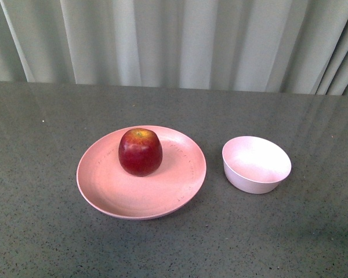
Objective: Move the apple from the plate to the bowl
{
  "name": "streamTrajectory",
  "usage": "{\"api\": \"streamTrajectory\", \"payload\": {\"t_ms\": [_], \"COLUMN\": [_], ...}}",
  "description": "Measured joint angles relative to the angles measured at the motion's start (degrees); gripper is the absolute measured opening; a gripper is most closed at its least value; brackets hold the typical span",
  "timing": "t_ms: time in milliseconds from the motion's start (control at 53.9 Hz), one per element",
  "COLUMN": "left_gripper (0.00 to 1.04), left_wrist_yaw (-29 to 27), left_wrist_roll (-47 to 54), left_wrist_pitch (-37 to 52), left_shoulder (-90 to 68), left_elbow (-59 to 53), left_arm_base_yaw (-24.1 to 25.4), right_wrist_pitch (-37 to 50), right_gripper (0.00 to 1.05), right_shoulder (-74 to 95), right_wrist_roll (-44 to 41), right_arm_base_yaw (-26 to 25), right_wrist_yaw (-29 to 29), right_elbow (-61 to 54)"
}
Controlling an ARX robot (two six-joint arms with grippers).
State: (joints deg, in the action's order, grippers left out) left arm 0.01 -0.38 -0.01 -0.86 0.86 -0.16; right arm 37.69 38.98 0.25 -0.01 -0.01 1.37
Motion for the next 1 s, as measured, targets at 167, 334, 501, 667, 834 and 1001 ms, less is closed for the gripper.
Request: {"api": "streamTrajectory", "payload": {"t_ms": [167, 334, 501, 667, 834, 1001], "left_gripper": [0.96, 0.96, 0.96, 0.96, 0.96, 0.96], "left_wrist_yaw": [0.0, 0.0, -0.02, 0.0, -0.02, 0.0], "left_wrist_roll": [0.0, 0.0, 0.0, 0.0, 0.02, 0.0], "left_wrist_pitch": [0.0, 0.0, 0.0, 0.0, 0.0, 0.0], "left_shoulder": [0.0, 0.0, 0.0, 0.0, 0.0, 0.0], "left_elbow": [0.0, 0.0, 0.0, 0.0, 0.0, 0.0], "left_arm_base_yaw": [0.0, 0.0, 0.0, 0.0, 0.0, 0.0], "right_wrist_pitch": [-7.39, -14.01, -18.36, -21.46, -24.37, -27.08], "right_gripper": [0.02, 0.02, 0.02, 0.02, 0.02, 0.02], "right_shoulder": [-8.11, -15.17, -19.67, -22.82, -25.77, -28.39], "right_wrist_roll": [0.0, 0.0, 0.0, 0.0, 0.0, 0.02], "right_arm_base_yaw": [0.0, 0.0, 0.0, 0.0, 0.0, 0.0], "right_wrist_yaw": [0.0, 0.0, 0.0, 0.0, 0.0, 0.0], "right_elbow": [-0.04, -0.07, -0.07, -0.07, -0.07, -0.07]}}
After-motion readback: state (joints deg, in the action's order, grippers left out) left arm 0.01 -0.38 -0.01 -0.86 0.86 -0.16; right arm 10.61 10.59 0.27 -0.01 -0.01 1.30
